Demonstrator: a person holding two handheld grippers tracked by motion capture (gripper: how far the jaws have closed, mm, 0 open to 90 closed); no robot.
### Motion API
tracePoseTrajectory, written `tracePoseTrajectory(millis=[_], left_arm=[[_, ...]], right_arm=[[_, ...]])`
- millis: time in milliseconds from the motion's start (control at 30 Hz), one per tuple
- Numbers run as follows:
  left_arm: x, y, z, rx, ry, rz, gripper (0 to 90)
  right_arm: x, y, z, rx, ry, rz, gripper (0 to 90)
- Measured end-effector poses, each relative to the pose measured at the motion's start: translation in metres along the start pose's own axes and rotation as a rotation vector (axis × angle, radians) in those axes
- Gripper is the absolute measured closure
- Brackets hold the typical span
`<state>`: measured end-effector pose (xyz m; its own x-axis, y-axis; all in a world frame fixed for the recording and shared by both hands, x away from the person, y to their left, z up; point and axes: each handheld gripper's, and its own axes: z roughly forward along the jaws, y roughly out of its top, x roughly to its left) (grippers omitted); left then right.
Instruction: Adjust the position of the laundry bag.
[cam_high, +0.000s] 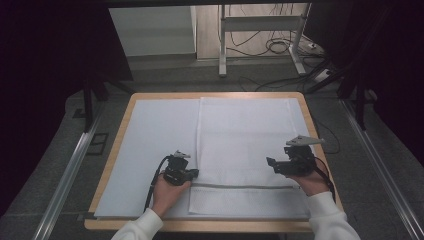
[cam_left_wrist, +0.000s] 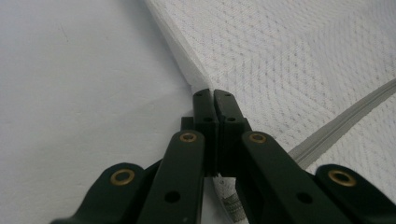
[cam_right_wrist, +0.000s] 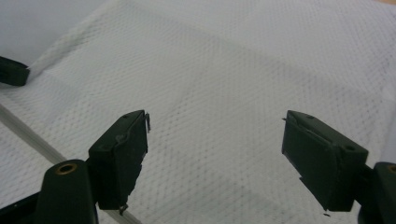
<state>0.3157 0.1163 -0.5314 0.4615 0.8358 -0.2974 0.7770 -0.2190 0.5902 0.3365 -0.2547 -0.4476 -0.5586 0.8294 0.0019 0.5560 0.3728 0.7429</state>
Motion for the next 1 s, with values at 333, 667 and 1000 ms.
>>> tracePoseTrajectory(millis=[333,667,1000], left_arm=[[0.0,0.0,0.0,-0.003,-0.003,-0.001,89.5],[0.0,0.0,0.0,-0.002,-0.008,-0.001,89.5],[0.0,0.0,0.0,0.0,-0.012,0.0,89.5]], right_arm=[[-0.027,-0.01,0.001,0.096,-0.076,0.075,22.4],[-0.039,-0.017,0.002,0.166,-0.098,0.124,25.1],[-0.059,-0.029,0.008,0.223,-0.113,0.2,30.3]])
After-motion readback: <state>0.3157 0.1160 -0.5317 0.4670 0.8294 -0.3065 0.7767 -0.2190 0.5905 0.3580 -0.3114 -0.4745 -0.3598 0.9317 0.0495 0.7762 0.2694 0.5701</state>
